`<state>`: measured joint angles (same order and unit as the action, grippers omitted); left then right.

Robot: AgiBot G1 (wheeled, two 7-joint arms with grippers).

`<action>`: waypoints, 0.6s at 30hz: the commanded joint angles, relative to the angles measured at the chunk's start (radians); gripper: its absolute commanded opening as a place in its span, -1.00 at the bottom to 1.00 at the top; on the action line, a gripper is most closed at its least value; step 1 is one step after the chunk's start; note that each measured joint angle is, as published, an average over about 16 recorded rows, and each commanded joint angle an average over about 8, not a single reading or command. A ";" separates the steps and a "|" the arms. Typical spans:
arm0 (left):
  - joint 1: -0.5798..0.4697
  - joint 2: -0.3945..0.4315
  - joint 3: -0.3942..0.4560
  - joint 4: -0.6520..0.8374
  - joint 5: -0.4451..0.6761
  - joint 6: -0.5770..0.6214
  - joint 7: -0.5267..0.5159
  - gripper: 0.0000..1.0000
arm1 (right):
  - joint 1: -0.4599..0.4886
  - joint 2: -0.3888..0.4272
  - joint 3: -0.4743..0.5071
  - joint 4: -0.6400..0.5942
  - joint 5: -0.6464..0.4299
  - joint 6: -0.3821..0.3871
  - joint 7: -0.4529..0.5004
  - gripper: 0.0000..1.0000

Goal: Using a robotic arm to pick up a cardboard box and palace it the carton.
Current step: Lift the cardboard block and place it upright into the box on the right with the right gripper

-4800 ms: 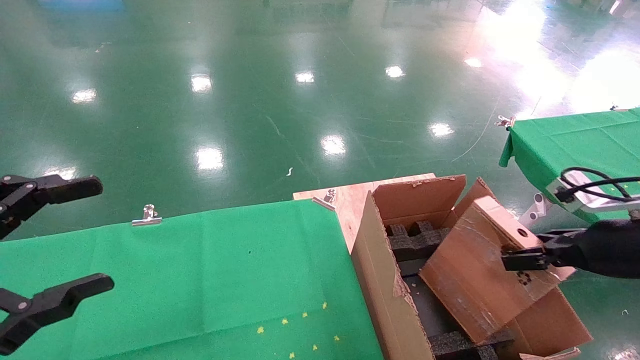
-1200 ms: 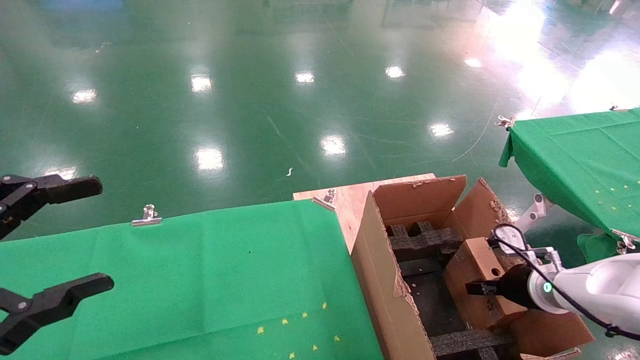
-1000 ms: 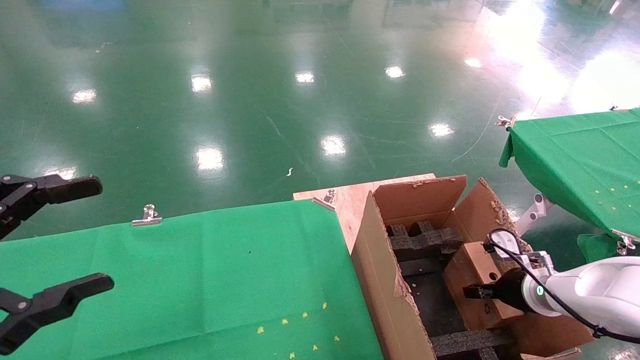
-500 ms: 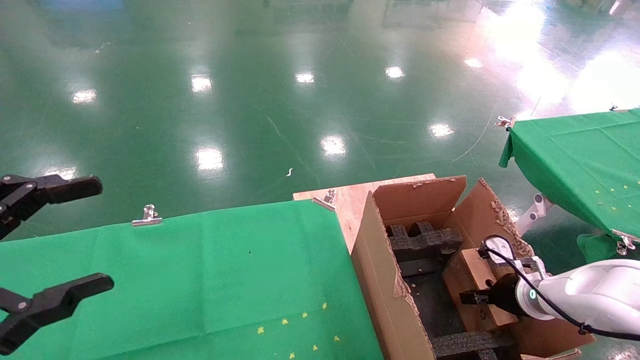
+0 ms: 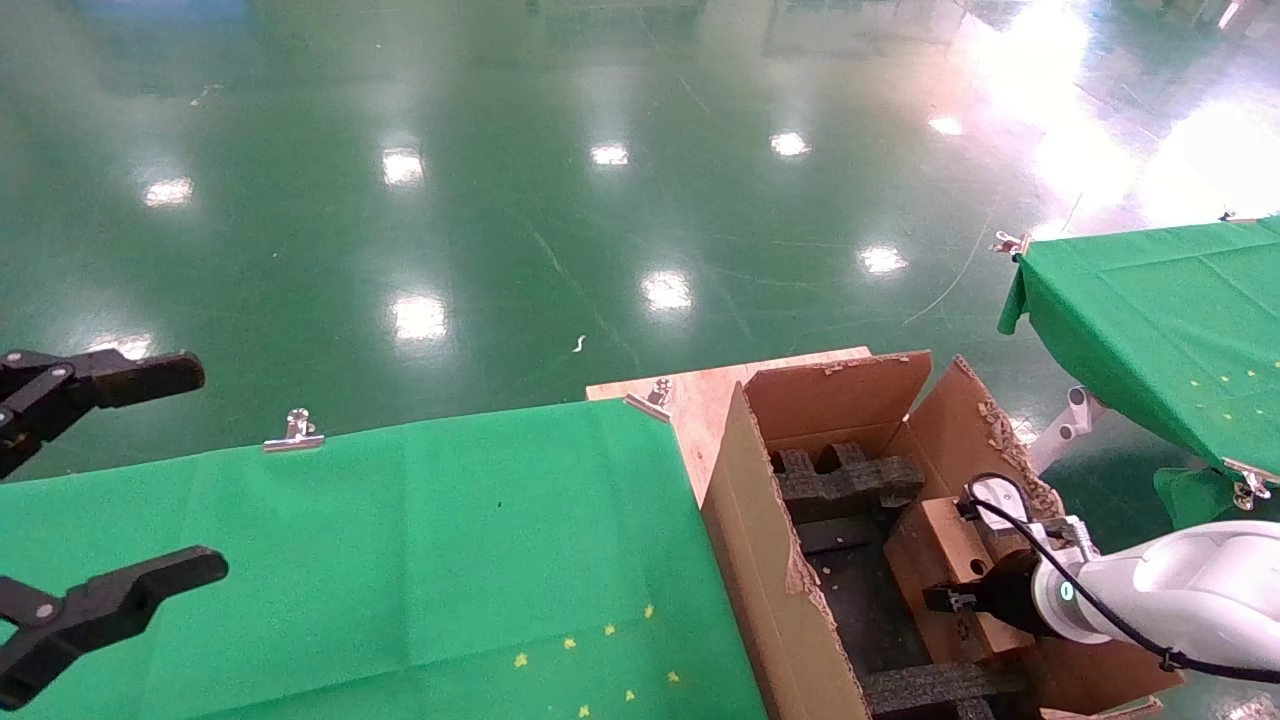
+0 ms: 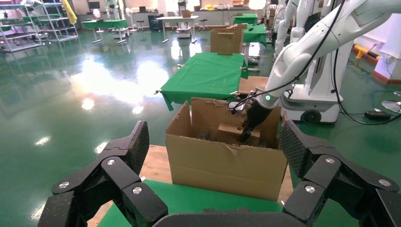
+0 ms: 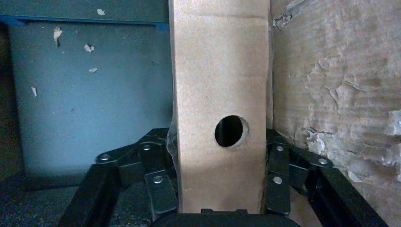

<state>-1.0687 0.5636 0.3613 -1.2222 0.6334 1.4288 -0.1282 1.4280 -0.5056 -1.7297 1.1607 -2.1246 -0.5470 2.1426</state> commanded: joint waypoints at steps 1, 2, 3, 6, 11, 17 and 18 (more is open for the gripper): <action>0.000 0.000 0.000 0.000 0.000 0.000 0.000 1.00 | 0.003 0.003 0.002 0.004 -0.003 0.002 0.001 1.00; 0.000 0.000 0.000 0.000 0.000 0.000 0.000 1.00 | 0.005 0.005 0.003 0.007 -0.006 0.001 0.002 1.00; 0.000 0.000 0.000 0.000 0.000 0.000 0.000 1.00 | 0.008 0.008 0.005 0.010 -0.008 0.000 0.004 1.00; 0.000 0.000 0.000 0.000 0.000 0.000 0.000 1.00 | 0.016 0.015 0.009 0.017 -0.016 -0.002 0.011 1.00; 0.000 0.000 0.000 0.000 0.000 0.000 0.000 1.00 | 0.031 0.027 0.017 0.031 -0.026 -0.007 0.018 1.00; 0.000 0.000 0.000 0.000 0.000 0.000 0.000 1.00 | 0.063 0.049 0.033 0.069 -0.039 -0.010 0.019 1.00; 0.000 0.000 0.000 0.000 0.000 0.000 0.000 1.00 | 0.071 0.054 0.037 0.078 -0.040 -0.010 0.018 1.00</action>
<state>-1.0687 0.5635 0.3614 -1.2222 0.6334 1.4288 -0.1282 1.5091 -0.4496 -1.6878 1.2501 -2.1590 -0.5578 2.1550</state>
